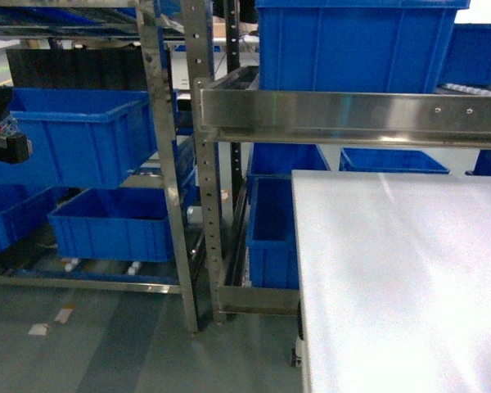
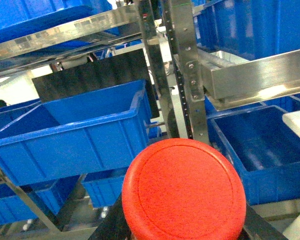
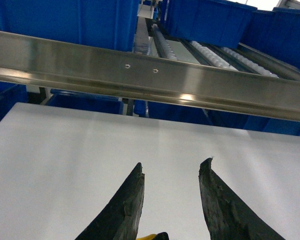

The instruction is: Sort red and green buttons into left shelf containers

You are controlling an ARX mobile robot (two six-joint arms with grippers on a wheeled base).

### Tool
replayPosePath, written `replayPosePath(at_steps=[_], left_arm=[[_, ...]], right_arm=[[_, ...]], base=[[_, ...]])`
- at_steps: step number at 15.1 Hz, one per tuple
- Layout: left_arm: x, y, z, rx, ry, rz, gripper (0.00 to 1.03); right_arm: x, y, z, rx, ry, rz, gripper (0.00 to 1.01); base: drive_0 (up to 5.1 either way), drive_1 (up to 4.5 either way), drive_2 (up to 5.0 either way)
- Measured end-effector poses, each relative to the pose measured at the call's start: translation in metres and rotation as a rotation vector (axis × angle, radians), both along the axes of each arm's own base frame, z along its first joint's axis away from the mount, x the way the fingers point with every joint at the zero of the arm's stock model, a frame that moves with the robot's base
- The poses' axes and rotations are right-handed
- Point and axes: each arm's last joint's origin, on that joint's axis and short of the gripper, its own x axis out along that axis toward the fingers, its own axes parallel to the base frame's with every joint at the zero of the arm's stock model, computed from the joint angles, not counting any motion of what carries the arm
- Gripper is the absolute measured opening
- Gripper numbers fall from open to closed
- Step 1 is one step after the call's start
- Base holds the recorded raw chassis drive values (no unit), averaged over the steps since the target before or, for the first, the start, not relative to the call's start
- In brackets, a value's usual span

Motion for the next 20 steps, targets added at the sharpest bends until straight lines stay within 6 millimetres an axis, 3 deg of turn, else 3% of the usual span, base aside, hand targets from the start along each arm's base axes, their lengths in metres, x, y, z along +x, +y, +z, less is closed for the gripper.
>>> replayPosePath(at_steps=[20], left_arm=[[0.0,-0.0002,0.0004,0.0,-0.003,-0.001,0.24]], right_arm=[[0.0,0.0001,0.0,0.0,0.0,0.0,0.3]], base=[[-5.0,2.46,2.5]])
